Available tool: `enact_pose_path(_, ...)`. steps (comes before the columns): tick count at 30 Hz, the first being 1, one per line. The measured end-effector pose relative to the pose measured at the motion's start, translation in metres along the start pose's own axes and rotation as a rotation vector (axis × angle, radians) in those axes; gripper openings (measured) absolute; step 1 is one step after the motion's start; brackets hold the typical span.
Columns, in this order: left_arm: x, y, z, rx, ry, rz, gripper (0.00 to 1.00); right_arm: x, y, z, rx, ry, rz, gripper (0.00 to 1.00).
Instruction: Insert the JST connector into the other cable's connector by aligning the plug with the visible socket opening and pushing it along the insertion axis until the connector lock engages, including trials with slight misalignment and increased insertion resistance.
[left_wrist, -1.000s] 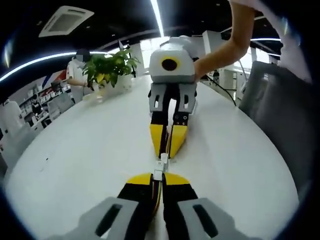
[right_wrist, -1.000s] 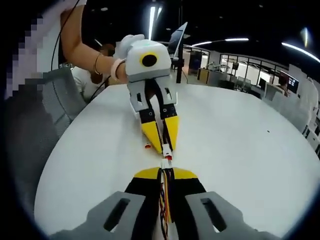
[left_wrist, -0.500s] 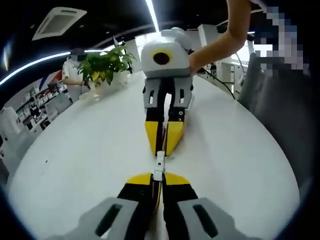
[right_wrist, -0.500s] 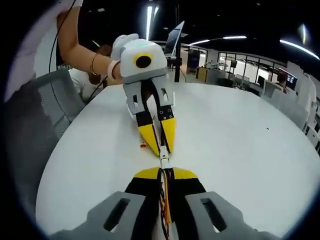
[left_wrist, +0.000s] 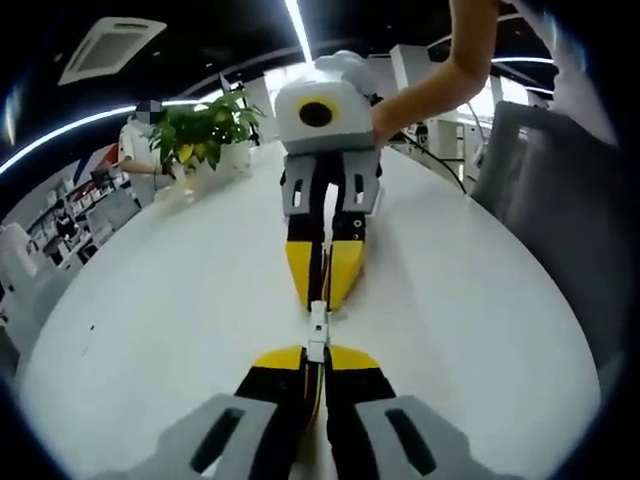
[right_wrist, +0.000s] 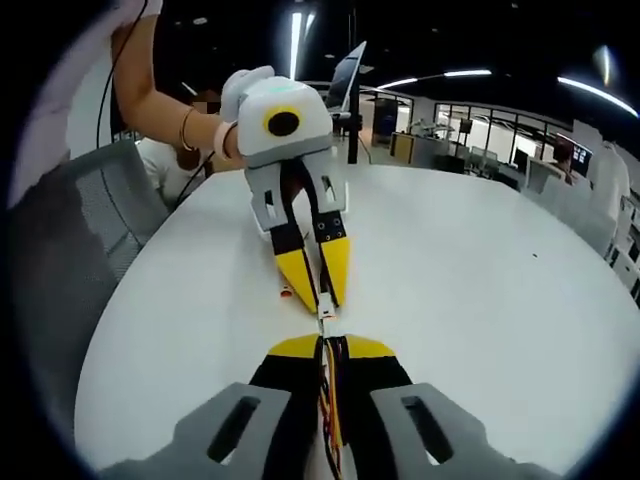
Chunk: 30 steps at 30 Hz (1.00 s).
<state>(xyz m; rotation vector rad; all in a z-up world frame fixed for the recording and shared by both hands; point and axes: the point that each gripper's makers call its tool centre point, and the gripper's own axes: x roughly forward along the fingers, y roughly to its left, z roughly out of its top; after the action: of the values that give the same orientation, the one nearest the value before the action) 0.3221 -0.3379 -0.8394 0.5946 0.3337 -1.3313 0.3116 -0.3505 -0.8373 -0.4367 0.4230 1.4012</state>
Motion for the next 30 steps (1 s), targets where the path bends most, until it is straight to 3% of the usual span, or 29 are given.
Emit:
enact_pose_path(7,0.0001,0.0000,-0.0001,-0.007,0.007,0.001,0.00,0.0000,0.0013,0.0005,-0.021,0.016,-0.003,0.04)
enact_pose_path(15,-0.0020,-0.0068,-0.0007,-0.058,0.008,-0.051,0.00,0.0014,0.0068,-0.0004,-0.084,0.046,0.014,0.04)
enact_pose_path(19,-0.0022,-0.0087,0.0062,-0.127,-0.029,-0.067,0.00,0.0024,0.0094,0.0018,-0.104,0.040,0.031,0.04)
enact_pose_path(23,-0.0002,-0.0085,0.0036,-0.094,0.004,-0.068,0.00,0.0051,0.0081,0.0002,-0.116,0.056,0.030,0.04)
enact_pose_path(30,-0.0008,-0.0047,0.0061,-0.110,-0.005,-0.057,0.00,0.0038,0.0037,0.0025,-0.091,0.037,0.024,0.04)
